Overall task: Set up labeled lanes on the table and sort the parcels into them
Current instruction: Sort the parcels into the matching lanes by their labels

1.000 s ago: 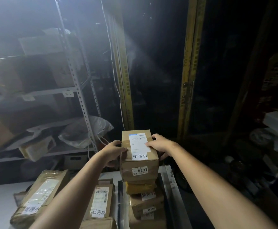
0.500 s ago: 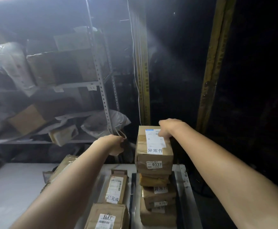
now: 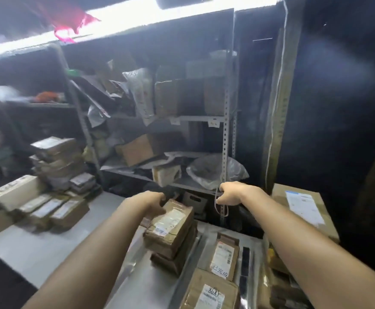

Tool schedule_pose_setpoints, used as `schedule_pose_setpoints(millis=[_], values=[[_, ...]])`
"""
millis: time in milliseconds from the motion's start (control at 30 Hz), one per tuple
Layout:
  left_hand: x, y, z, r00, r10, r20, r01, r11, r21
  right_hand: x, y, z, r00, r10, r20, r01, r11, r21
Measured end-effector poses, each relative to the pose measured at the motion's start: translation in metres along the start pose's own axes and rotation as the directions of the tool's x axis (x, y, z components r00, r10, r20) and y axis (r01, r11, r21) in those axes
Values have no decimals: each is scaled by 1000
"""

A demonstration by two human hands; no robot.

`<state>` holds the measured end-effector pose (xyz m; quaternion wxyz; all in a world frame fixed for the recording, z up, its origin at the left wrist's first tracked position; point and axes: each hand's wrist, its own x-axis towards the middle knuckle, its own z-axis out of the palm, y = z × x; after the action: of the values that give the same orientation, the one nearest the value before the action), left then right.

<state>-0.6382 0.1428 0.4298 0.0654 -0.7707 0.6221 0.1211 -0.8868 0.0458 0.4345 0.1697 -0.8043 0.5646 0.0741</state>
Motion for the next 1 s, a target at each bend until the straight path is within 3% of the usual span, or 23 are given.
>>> schedule_pose_setpoints(millis=[467,700,867,1000], values=[[-82,-427,16,940,-337,48,340,933,-117,63,-404,70,945,-320,69,324,944,-60],[-98,-572,38,878,-466,106,477,842,-251,112,-538,100,921,-353,164,369,925,-86],[-86,-656,47,810,-559,178,586,773,-243,160,-631,115,883,-408,233,429,902,-44],[-60,-704,44,770,-599,221,637,738,-223,209,-714,136,855,-456,246,496,858,-136]])
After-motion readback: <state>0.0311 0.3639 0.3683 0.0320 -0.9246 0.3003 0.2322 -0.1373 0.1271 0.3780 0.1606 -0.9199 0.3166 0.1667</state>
